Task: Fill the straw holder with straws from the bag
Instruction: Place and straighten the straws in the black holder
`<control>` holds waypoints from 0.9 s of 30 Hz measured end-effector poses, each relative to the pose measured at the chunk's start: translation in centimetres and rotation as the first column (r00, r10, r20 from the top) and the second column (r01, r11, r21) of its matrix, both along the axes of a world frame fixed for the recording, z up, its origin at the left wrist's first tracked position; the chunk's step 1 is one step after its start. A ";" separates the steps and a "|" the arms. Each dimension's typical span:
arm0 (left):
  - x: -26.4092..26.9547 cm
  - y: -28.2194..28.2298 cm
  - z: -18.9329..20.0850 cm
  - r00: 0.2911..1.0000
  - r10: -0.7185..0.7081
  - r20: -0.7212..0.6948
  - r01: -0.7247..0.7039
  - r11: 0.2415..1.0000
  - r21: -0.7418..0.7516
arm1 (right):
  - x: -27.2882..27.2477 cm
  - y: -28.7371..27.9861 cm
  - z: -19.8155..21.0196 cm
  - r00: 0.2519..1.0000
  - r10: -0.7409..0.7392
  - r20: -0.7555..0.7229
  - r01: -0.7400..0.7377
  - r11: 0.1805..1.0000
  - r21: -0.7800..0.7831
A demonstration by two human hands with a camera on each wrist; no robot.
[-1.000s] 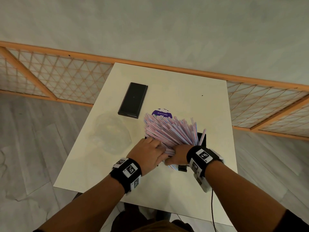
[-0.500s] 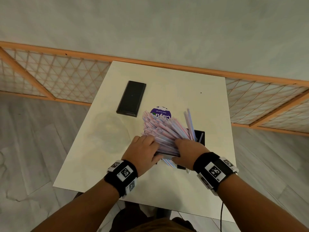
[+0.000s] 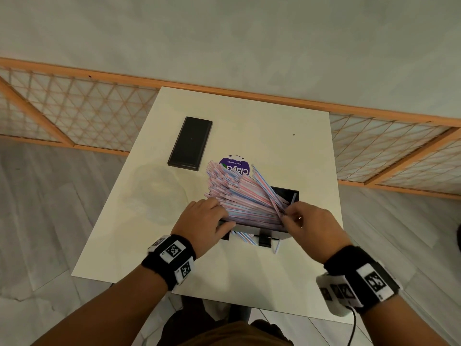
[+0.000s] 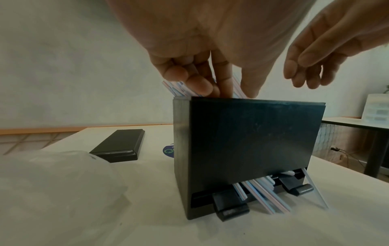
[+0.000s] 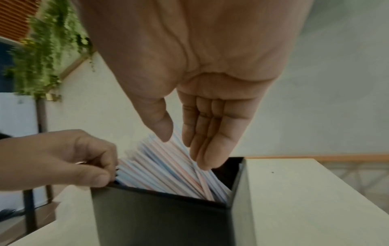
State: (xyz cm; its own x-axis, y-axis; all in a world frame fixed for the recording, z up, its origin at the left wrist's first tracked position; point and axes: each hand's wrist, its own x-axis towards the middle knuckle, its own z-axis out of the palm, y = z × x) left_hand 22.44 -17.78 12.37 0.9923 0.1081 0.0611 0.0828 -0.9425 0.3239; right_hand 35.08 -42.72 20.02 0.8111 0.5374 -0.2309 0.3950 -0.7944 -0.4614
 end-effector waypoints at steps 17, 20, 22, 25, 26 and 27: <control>1.7 -1.5 2.8 0.927 0.330 -0.177 -0.374 0.796 -0.476 | 2.0 5.9 -3.8 0.989 0.132 -0.068 -0.144 0.961 -0.236; 1.7 -1.3 2.7 0.933 0.315 -0.173 -0.360 0.807 -0.468 | 2.1 6.4 -3.7 0.975 0.217 -0.052 -0.223 0.943 -0.247; 1.5 -1.0 2.5 0.936 0.307 -0.171 -0.351 0.793 -0.499 | 1.8 6.7 -3.4 0.961 0.272 -0.046 -0.275 0.932 -0.237; 1.2 -0.8 2.3 0.932 0.337 -0.138 -0.357 0.770 -0.529 | 1.0 7.2 -3.3 0.936 0.350 -0.020 -0.342 0.898 -0.278; 1.0 -0.9 2.4 0.928 0.354 -0.120 -0.363 0.780 -0.510 | 0.8 7.4 -3.4 0.929 0.370 -0.003 -0.354 0.887 -0.296; 0.7 -0.9 2.5 0.924 0.367 -0.102 -0.369 0.794 -0.482 | 0.6 7.6 -3.5 0.925 0.381 0.006 -0.361 0.880 -0.309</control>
State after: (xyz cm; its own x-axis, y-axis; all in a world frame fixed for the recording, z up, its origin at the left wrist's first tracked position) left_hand 23.15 -18.68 14.86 0.8715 0.4800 -0.1006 0.3933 -0.5616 0.7279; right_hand 35.71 -35.15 16.49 0.5846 0.7164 -0.3808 0.7083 -0.6795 -0.1911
